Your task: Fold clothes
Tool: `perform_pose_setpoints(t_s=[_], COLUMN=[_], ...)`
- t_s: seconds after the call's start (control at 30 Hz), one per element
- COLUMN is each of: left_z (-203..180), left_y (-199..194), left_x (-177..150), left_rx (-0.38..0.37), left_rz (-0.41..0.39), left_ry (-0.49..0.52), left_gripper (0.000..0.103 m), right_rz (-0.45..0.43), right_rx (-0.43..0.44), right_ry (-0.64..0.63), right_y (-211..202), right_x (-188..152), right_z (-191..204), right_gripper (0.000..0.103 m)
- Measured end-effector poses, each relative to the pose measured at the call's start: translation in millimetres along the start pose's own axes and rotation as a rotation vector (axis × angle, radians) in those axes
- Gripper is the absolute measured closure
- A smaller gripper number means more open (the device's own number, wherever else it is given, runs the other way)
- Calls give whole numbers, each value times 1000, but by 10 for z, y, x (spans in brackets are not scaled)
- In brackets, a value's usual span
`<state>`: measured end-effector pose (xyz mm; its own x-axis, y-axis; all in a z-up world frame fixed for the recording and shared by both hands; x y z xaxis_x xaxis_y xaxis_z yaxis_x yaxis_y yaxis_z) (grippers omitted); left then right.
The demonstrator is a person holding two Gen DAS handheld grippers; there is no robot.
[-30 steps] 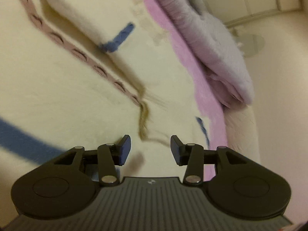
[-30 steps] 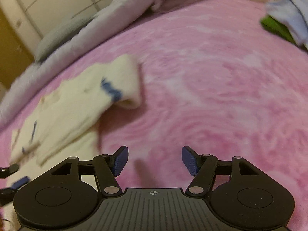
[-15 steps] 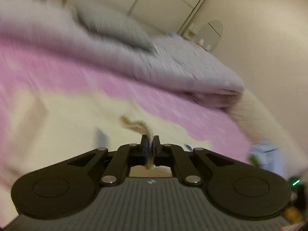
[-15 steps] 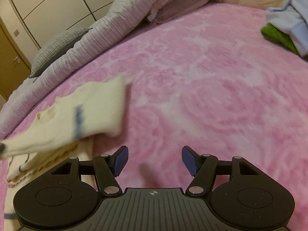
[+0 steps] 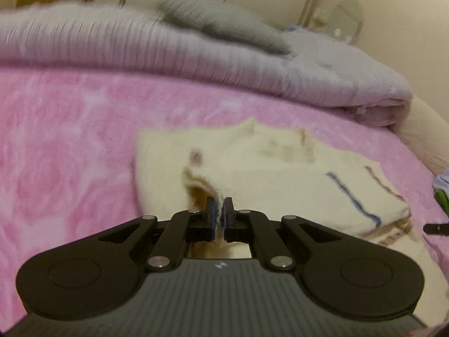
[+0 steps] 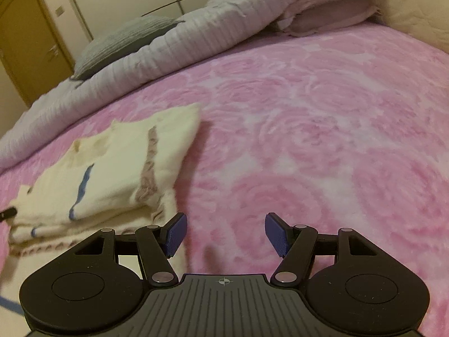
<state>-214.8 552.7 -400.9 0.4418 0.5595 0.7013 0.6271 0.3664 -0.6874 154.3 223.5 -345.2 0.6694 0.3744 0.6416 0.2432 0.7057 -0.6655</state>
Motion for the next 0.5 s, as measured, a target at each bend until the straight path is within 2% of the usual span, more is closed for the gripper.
perform_pose_setpoints(t_s=[0.07,0.2,0.3,0.33,0.43,0.5], left_z=[93,225,82,-28,-321,-433], left_y=[4,-276,-588,-668,-949,-1160], left_x=[-71,-27,-116,-211,-744,-1106], left_rx=[-1,113,128,127,190,226], left_rz=[4,-9,-18,6,117,167], left_ry=[-52,-134,-120,-93,-31,-24], left_gripper=[94,98,95,94,92,86], right_rz=[9,28,33,31,44,64], right_rx=[-7,-20,-10,14,91,127], right_ry=[-10,-30,-47,-59,-81,-63], right_y=[-68,-205,-348,-423,-628,-741], right_x=[-51,-153,-251,-320,-594,-837], right_z=[5,14,63,132,365,490], right_gripper=[38,38,38,38,38,38])
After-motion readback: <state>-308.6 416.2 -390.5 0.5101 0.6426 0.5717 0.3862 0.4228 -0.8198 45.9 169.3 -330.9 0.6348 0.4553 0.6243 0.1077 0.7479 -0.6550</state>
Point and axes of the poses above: each gripper's, at about its wrist camera, not at the fingertips, and y roughly the way its jaws point, z to its left, x to its top, the point moved 6 cm from there along y, roughly the way its jaws point, and after that the axes turned 8 degrees about x, right-handed, at the moved point
